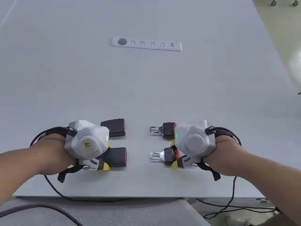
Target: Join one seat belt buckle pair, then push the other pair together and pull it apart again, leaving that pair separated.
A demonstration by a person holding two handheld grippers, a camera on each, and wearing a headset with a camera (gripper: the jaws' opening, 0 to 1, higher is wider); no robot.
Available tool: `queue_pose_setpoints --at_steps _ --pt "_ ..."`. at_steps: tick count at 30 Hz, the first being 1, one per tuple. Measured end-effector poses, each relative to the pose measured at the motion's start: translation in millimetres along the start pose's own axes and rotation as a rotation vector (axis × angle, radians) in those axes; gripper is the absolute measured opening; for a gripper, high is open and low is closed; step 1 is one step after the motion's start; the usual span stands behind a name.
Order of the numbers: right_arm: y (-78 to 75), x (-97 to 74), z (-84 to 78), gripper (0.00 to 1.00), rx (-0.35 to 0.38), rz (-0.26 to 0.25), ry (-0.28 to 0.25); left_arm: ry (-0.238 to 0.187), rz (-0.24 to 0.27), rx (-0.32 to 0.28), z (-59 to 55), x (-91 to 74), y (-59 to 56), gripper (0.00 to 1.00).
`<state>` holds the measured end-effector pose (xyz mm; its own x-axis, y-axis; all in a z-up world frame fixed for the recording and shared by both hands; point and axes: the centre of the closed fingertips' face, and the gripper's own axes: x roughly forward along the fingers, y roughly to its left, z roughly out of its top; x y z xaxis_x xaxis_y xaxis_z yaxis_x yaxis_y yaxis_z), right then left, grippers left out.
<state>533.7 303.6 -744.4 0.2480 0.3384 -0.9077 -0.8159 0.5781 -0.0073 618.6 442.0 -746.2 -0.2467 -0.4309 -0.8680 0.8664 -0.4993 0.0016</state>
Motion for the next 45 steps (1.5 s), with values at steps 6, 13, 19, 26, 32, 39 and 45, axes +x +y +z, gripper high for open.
queue_pose_setpoints --at_steps 6,13,19,26,32,39,45 --pt "-0.7 0.4 0.0 0.31 0.013 -0.004 -0.028 -0.017 0.0 -0.022 -0.3 -0.5 0.4 0.33" --pt "-0.7 0.9 0.6 0.31 0.015 0.0 -0.017 -0.025 -0.005 -0.029 -0.1 -0.2 0.6 0.33" --pt "-1.7 1.9 4.8 0.31 0.054 -0.011 -0.024 -0.033 -0.005 -0.032 0.2 0.0 0.5 0.33" --pt "0.2 10.0 23.0 0.31 0.046 -0.015 -0.041 -0.034 -0.008 -0.025 0.7 0.1 0.3 0.33" --pt "1.5 16.8 38.8 0.31 0.035 -0.012 -0.051 -0.027 -0.008 -0.025 0.7 0.3 0.6 0.33" --pt "2.5 23.1 52.5 0.31 0.02 -0.007 -0.049 -0.014 -0.007 -0.027 0.8 0.4 0.5 0.33" --pt "4.4 28.2 62.3 0.31 -0.004 0.008 -0.047 -0.004 -0.005 -0.032 1.0 0.6 0.5 0.33"
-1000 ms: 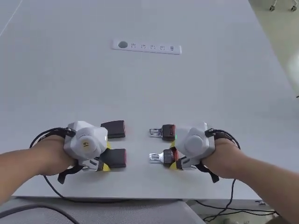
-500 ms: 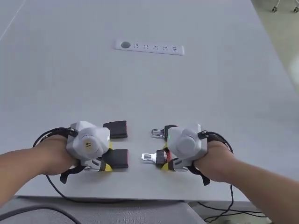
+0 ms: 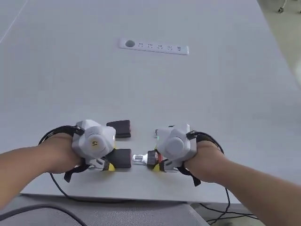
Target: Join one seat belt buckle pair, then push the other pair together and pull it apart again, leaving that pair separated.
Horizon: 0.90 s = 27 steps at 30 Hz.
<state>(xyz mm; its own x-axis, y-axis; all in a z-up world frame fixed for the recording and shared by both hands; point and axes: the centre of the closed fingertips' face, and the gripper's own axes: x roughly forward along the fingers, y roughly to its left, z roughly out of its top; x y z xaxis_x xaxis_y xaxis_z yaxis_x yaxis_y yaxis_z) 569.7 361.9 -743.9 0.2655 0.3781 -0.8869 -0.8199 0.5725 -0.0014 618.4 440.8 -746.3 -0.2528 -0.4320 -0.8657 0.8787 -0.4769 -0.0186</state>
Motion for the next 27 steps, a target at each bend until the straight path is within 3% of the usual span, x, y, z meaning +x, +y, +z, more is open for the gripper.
queue_pose_setpoints --at_steps 7,27 --pt "-0.5 1.2 4.0 0.31 -0.02 0.003 0.024 0.01 0.0 0.001 -0.5 0.2 0.1 0.33" --pt "-0.7 9.0 15.0 0.31 -0.048 0.0 -0.012 0.016 -0.002 0.005 -0.9 1.2 0.8 0.33"
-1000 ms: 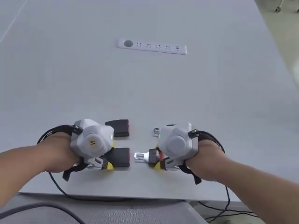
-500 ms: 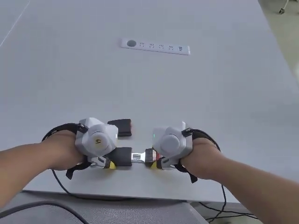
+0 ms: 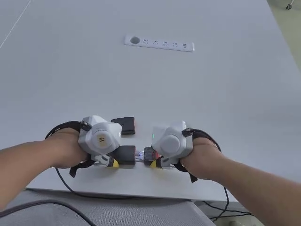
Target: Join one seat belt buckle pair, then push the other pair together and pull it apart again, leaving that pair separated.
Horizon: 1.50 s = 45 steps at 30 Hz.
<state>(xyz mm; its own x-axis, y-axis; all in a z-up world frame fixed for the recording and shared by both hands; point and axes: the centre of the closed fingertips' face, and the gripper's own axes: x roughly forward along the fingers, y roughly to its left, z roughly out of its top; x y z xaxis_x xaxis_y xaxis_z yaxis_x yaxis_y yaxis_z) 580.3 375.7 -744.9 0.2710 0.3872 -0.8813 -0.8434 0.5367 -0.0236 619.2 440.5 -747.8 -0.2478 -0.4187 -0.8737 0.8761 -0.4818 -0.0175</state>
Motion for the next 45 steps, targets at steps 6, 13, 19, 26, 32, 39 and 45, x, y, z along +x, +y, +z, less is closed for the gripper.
queue_pose_setpoints --at_steps 6,13,19,26,32,39,45 --pt "0.1 -0.6 0.9 0.3 0.008 -0.001 -0.01 -0.011 0.002 0.008 0.0 -0.2 0.2 0.33" --pt "0.1 0.5 5.5 0.29 0.028 -0.013 -0.016 -0.022 0.0 -0.001 0.9 -0.2 0.9 0.32" --pt "0.5 1.6 8.7 0.29 0.007 -0.001 -0.009 -0.017 -0.007 0.007 0.5 -0.3 0.8 0.32" --pt "1.1 4.5 14.1 0.28 0.0 -0.002 -0.011 -0.022 -0.009 0.008 0.7 -0.7 0.8 0.32" --pt "2.1 7.0 18.1 0.28 0.014 -0.007 -0.021 -0.019 -0.012 0.016 1.0 -0.9 0.8 0.32" --pt "6.1 3.9 21.0 0.28 0.006 -0.002 -0.017 -0.013 -0.014 0.028 0.5 -1.8 1.2 0.32" --pt "5.6 4.3 21.1 0.28 0.013 -0.006 -0.013 -0.008 -0.014 0.026 0.7 -1.7 1.0 0.32"
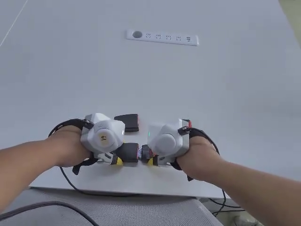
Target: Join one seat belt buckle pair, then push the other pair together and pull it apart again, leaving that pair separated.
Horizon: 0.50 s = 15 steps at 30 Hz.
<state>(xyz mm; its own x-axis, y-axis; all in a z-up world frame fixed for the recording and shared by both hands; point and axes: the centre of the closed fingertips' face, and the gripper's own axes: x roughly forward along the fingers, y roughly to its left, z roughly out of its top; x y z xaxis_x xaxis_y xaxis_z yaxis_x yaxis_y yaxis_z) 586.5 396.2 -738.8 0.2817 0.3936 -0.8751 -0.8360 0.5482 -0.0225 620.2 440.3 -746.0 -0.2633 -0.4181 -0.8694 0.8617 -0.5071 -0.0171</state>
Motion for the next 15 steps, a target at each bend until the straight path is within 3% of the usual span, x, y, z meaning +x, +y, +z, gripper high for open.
queue_pose_setpoints --at_steps 15 --pt "-3.0 2.2 -2.0 0.29 -0.006 0.004 0.006 -0.005 0.006 -0.006 0.7 1.0 -0.8 0.32"
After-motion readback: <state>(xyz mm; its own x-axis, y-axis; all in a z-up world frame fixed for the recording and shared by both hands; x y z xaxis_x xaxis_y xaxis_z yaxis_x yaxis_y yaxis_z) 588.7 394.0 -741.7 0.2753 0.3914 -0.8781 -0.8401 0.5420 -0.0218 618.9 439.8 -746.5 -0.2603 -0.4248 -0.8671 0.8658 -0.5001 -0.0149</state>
